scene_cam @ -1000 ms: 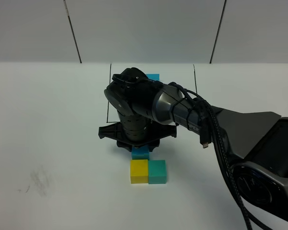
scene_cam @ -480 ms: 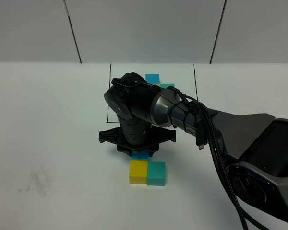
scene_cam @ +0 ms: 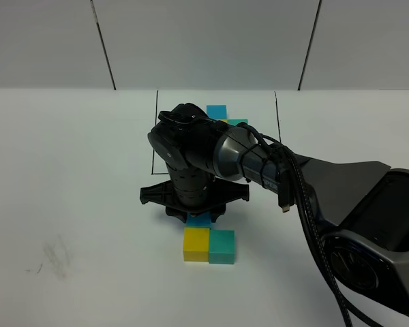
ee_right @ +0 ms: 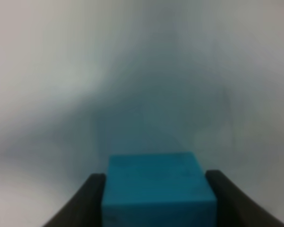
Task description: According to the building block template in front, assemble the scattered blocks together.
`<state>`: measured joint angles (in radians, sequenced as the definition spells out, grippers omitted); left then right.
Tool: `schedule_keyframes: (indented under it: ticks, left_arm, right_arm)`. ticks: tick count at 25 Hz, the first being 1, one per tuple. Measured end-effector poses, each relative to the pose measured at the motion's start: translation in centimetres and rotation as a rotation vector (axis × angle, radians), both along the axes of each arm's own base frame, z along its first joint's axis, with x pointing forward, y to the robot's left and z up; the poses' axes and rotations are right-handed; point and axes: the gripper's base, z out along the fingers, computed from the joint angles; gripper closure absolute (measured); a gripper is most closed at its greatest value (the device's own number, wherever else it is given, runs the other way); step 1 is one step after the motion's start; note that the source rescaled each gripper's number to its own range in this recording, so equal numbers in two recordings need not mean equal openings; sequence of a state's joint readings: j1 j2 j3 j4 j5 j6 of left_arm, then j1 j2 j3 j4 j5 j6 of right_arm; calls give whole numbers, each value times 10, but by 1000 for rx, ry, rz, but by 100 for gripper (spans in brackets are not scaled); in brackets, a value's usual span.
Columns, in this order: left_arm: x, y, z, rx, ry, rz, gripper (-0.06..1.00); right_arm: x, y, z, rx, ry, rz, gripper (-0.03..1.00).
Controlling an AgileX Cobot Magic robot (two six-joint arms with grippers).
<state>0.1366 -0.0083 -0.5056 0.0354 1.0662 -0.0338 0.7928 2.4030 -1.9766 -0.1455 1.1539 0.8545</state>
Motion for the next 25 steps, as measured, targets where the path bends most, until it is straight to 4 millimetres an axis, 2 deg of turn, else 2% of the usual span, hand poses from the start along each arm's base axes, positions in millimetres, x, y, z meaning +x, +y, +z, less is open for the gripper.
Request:
schedule_keyframes:
  ticks: [3,8,19,22,25]
  left_arm:
    - [0,0,0,0,0,0,94]
    - [0,0,0,0,0,0,94]
    - [0,0,0,0,0,0,94]
    - [0,0,0,0,0,0,94]
    - [0,0,0,0,0,0,94]
  right_arm:
    - [0,0,0,-2,-1,27,93]
    - [0,0,-6,-16,7,55,78]
    - [1,-2,2,-30,-11,64,72]
    - [2,-3,18,-22,-46,74,59]
    - [4,-3,33,-11,-79,122,34]
